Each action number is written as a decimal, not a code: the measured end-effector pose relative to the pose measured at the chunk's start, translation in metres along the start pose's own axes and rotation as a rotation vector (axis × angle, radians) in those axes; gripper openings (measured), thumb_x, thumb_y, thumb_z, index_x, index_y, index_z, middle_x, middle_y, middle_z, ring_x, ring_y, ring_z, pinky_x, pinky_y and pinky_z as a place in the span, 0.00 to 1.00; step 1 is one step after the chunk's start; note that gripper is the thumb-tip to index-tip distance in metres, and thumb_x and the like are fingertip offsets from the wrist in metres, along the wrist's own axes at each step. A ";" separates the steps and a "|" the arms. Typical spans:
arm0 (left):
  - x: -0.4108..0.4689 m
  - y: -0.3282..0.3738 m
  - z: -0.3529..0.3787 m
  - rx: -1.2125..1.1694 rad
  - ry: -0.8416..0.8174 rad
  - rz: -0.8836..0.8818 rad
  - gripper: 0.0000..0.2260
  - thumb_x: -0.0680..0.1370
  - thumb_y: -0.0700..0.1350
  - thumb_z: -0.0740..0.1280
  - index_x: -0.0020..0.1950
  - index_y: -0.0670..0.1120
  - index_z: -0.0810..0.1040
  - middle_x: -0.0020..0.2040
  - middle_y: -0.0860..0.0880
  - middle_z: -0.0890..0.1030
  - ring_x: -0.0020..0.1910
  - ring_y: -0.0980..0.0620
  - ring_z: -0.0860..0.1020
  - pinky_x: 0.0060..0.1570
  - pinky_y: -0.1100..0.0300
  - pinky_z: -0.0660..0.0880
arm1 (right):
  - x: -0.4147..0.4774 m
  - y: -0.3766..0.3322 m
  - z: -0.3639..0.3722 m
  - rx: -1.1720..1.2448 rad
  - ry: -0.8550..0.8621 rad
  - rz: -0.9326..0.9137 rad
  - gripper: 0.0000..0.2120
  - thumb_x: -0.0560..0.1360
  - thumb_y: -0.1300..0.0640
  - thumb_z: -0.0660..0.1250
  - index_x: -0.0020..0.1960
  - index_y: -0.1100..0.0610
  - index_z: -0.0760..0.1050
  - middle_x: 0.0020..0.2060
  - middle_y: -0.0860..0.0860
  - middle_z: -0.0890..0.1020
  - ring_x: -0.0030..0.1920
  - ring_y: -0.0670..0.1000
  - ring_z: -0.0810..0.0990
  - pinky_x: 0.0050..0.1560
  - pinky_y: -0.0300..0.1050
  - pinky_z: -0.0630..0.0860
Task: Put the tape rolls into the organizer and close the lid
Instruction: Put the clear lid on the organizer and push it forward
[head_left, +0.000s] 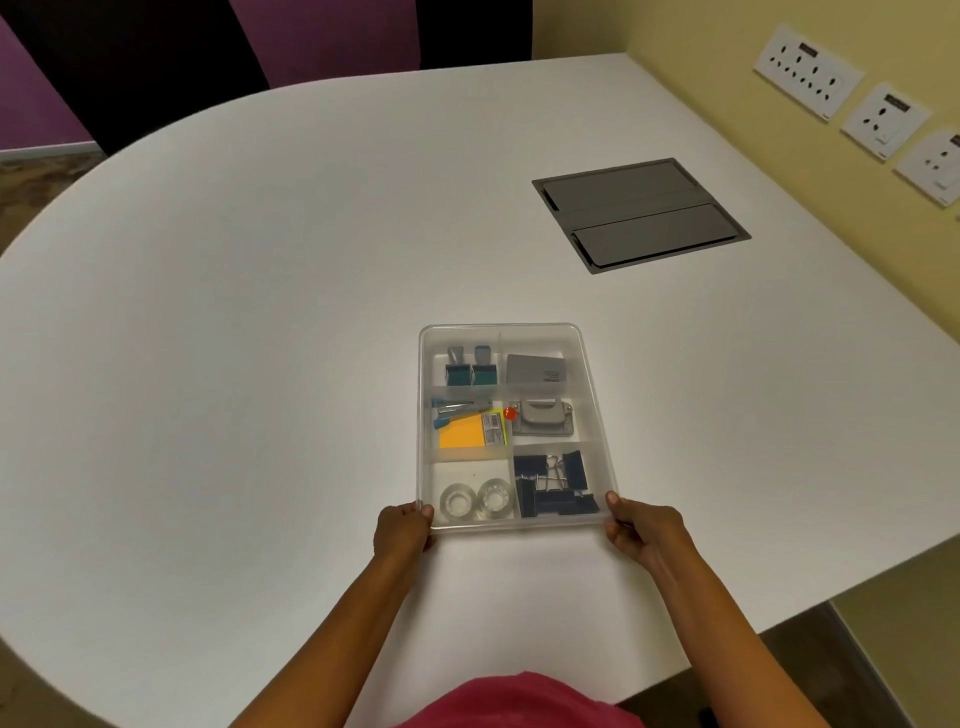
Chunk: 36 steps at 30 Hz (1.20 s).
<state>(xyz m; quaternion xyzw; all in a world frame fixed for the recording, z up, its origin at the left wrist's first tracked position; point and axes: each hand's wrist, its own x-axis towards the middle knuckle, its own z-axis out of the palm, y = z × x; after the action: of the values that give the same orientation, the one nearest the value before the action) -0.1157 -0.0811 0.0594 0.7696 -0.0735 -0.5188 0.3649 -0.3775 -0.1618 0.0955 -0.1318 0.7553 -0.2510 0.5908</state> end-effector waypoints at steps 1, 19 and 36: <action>0.002 0.002 -0.001 0.005 -0.017 -0.015 0.13 0.78 0.36 0.63 0.32 0.40 0.72 0.30 0.45 0.71 0.30 0.47 0.68 0.43 0.54 0.69 | 0.000 -0.002 -0.001 -0.003 -0.014 0.014 0.07 0.71 0.65 0.72 0.42 0.67 0.75 0.34 0.58 0.76 0.32 0.52 0.75 0.23 0.39 0.79; 0.069 0.106 -0.002 0.148 -0.193 0.111 0.11 0.77 0.46 0.66 0.50 0.38 0.76 0.49 0.41 0.77 0.48 0.43 0.75 0.45 0.54 0.74 | 0.044 -0.097 0.049 -0.522 -0.055 -0.125 0.16 0.72 0.57 0.73 0.48 0.67 0.72 0.46 0.61 0.77 0.42 0.58 0.75 0.46 0.49 0.77; 0.143 0.208 0.029 0.235 -0.135 0.210 0.19 0.78 0.46 0.65 0.63 0.34 0.72 0.57 0.40 0.75 0.51 0.44 0.72 0.53 0.53 0.72 | 0.100 -0.211 0.130 -0.604 -0.200 -0.407 0.05 0.75 0.60 0.69 0.48 0.62 0.76 0.47 0.58 0.77 0.47 0.56 0.75 0.47 0.48 0.73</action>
<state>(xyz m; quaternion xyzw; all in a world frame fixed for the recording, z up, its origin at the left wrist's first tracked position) -0.0204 -0.3157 0.0803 0.7586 -0.2379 -0.5162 0.3186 -0.3005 -0.4176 0.1033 -0.4713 0.6924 -0.1150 0.5341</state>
